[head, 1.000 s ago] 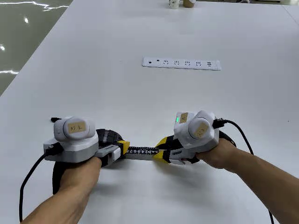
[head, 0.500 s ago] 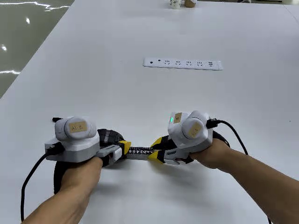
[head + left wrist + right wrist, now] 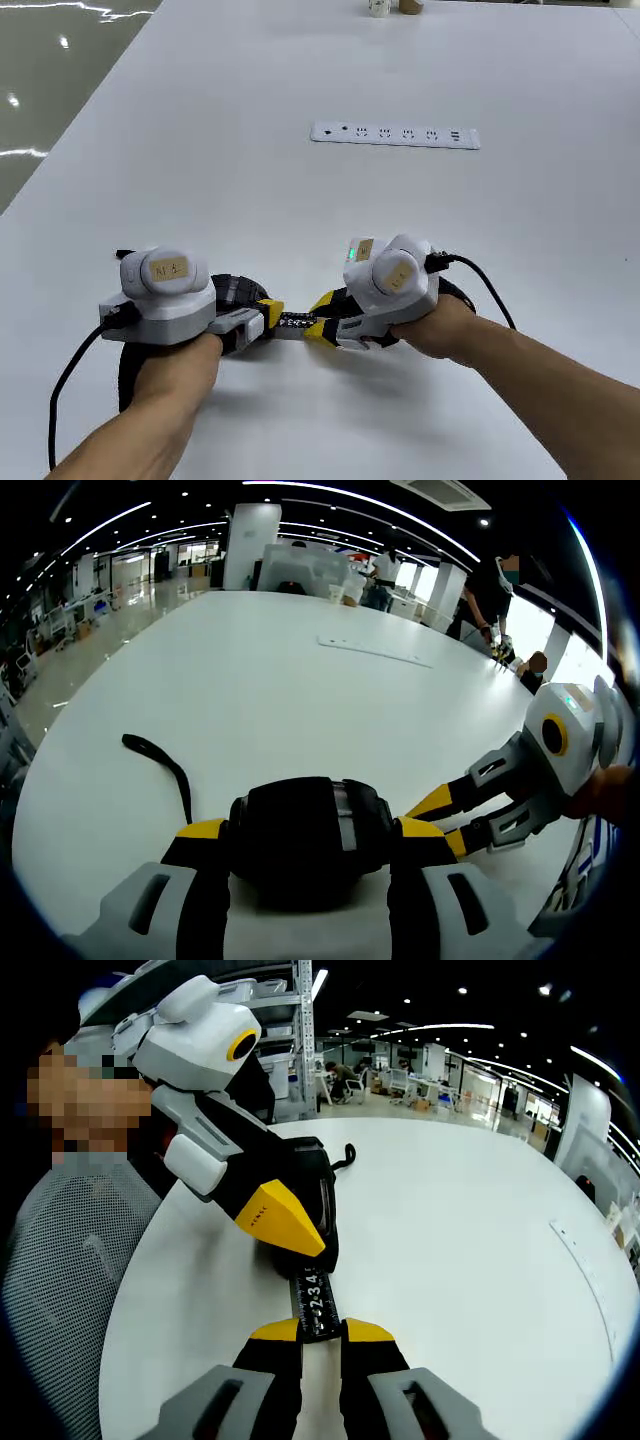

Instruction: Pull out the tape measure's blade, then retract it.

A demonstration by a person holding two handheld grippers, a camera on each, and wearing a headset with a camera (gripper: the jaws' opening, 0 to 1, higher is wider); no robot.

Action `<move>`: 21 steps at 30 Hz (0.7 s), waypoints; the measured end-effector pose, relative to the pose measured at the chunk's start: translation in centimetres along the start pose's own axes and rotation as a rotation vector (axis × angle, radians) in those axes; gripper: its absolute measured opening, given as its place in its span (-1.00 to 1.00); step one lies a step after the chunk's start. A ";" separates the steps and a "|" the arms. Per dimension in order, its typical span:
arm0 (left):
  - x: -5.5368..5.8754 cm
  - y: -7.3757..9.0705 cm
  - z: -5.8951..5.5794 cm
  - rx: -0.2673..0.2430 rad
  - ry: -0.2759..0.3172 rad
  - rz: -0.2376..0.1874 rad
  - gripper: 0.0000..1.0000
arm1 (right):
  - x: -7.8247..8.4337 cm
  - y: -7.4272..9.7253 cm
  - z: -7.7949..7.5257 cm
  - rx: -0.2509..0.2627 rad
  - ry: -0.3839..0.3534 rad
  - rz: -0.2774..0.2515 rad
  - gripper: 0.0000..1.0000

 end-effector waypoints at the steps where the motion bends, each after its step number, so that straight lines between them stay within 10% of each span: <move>1: 0.0 0.0 0.0 0.000 0.001 0.000 0.18 | 0.0 -0.1 0.0 0.000 0.004 0.001 -0.79; 21: 0.0 0.1 0.0 0.002 0.004 0.001 0.18 | -1.5 -1.8 0.4 -0.012 0.015 -0.018 -0.79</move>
Point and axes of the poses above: the centre of the closed fingertips' face, and the gripper's own axes: y roughly backward along the fingers, z roughly to its left, x roughly out of its underside, the point moved 4 cm from there along y, roughly backward along the fingers, and after that the axes turned 2 degrees about x, right-handed, at the moved point
